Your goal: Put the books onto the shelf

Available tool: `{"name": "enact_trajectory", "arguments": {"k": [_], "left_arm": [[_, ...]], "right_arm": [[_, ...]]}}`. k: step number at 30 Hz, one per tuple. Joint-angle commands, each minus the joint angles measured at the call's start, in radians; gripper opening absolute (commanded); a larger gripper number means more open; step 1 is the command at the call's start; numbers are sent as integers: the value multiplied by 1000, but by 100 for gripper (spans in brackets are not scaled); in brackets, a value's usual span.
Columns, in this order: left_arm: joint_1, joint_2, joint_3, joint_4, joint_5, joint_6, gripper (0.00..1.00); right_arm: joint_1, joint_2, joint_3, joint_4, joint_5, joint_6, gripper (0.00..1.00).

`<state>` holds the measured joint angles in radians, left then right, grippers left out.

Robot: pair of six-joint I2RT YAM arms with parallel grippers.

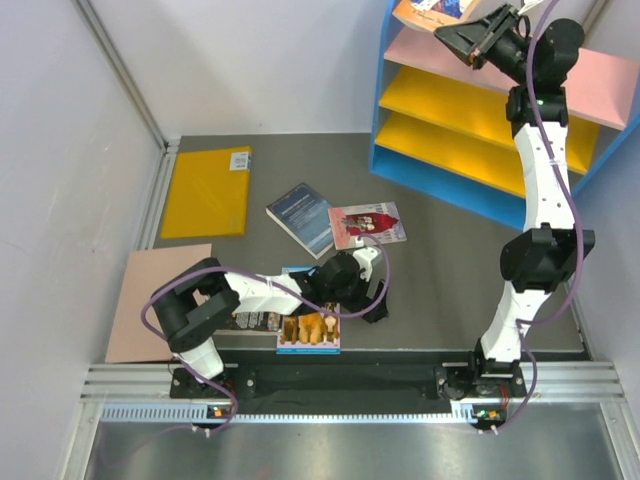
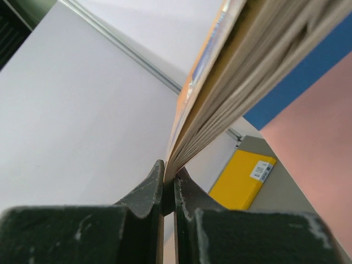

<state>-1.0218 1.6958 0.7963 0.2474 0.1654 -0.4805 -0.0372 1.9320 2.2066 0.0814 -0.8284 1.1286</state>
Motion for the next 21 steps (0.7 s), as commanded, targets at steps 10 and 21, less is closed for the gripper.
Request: {"name": "enact_trajectory", "arguments": {"k": [10,21], "left_arm": [[-11,39,44,-54,-26,19,99],[-14,42,50,-60,-29,20,99]], "right_arm": [[-24,-25,74,-264,-5,-73,0],[-156,-108,21,-561,20,-335,0]]}}
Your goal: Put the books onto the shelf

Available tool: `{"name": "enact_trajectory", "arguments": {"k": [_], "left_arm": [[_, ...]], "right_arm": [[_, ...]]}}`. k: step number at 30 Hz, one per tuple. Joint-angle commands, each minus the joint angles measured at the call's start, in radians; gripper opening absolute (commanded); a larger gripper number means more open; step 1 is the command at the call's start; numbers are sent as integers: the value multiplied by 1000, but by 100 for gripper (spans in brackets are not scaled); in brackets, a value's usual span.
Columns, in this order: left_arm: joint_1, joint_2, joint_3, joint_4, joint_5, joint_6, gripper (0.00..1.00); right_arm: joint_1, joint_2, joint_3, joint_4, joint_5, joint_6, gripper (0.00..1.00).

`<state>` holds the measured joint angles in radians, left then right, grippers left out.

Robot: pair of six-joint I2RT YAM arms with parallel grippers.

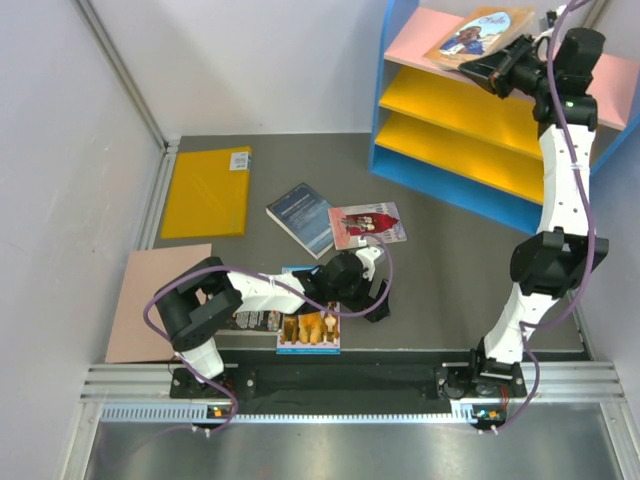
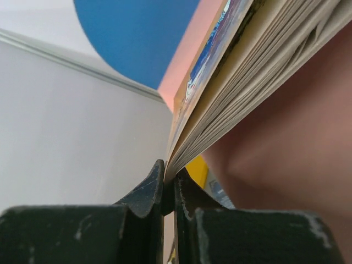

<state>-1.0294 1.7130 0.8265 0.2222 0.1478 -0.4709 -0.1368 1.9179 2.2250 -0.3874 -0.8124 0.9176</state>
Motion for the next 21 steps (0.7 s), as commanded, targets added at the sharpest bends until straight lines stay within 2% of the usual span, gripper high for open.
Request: {"name": "enact_trajectory", "arguments": {"k": [1,8,21], "left_arm": [[-8,25,20,-34,-11,11,99],[-9,40,33,-44,-8,12,99],[-11,43,37,-52,-13,11,99]], "right_arm": [[-64,-100,-4,-97,-2,-131,0],[-86,-123,-39,-97,-45,-137,0],[-67,-85,-57,31,-126,-33,0]]}}
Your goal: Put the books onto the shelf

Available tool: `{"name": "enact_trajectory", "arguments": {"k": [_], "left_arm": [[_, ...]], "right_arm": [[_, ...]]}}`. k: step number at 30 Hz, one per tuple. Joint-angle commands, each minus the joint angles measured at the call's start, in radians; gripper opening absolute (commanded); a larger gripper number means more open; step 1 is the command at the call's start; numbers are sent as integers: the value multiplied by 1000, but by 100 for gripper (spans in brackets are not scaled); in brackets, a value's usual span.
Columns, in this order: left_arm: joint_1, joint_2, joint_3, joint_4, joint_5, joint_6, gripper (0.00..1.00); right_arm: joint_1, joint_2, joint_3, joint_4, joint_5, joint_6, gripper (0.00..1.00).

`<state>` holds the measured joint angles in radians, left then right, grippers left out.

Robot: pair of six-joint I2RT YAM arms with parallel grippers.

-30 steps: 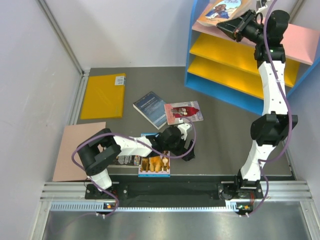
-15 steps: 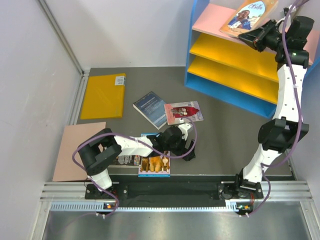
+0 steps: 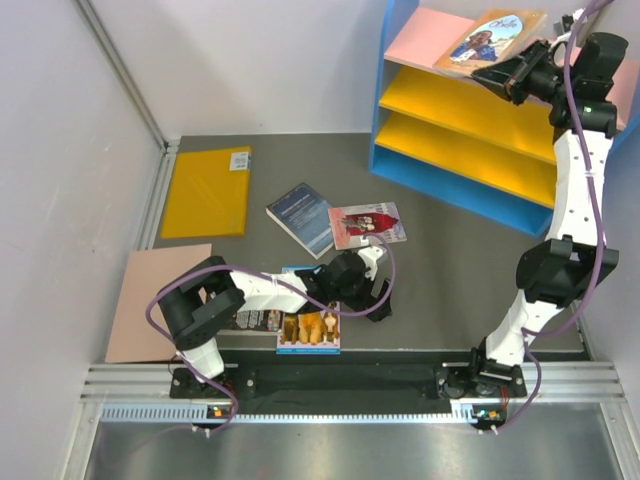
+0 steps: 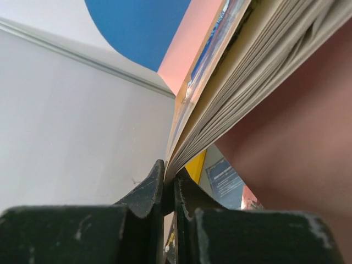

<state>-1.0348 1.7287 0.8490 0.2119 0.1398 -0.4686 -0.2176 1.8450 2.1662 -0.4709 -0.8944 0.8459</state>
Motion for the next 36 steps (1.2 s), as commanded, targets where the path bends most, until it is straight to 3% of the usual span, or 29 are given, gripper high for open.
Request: {"name": "enact_trajectory", "arguments": {"k": [1,25,31,32,36], "left_arm": [[-7,28,16,-43,-6,8,99],[-10,40,33,-63,-17,10,99],[-10,45,36,-65,-16,12,99],[-10,45,38,-65,-16,12,99],[-11,42,35,-68,-17,13,99]], "right_arm": [[15,-9,3,124,-47,47,0],[147,189,124,374,-109,289,0],[150,154,86,410,-126,288,24],[150,140,69,419,-127,288,37],[146,108,21,443,-130,294,48]]}}
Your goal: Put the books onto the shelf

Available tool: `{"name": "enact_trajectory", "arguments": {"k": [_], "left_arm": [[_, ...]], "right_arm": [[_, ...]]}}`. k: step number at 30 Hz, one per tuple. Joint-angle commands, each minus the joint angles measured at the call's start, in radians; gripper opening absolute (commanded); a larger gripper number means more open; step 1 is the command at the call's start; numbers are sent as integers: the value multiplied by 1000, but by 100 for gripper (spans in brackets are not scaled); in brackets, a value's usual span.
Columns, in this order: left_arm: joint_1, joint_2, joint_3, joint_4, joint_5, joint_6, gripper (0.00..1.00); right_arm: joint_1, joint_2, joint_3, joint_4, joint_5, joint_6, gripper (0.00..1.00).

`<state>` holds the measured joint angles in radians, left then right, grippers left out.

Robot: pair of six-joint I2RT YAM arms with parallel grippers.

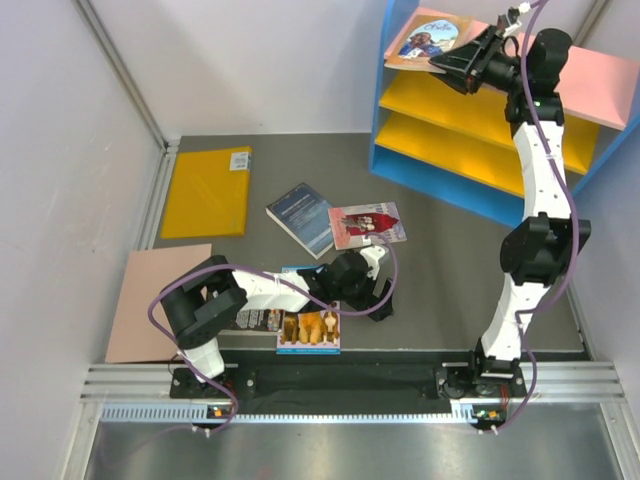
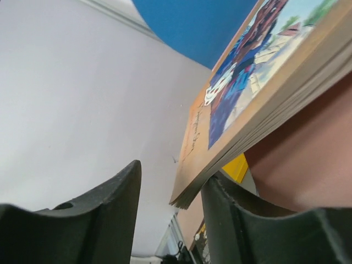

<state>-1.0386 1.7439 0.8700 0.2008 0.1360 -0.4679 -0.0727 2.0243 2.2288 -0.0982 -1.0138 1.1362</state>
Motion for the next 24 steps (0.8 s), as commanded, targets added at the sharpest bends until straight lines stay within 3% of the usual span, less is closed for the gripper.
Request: {"name": "enact_trajectory", "arguments": {"k": [1,24], "left_arm": [[-8,25,14,-55,-15,12,99],[-12,32,21,-60,-13,15,99]], "right_arm": [[-1,-84,-50,80,-11,4,50],[-2,-265,-377,86,0,-104,50]]}}
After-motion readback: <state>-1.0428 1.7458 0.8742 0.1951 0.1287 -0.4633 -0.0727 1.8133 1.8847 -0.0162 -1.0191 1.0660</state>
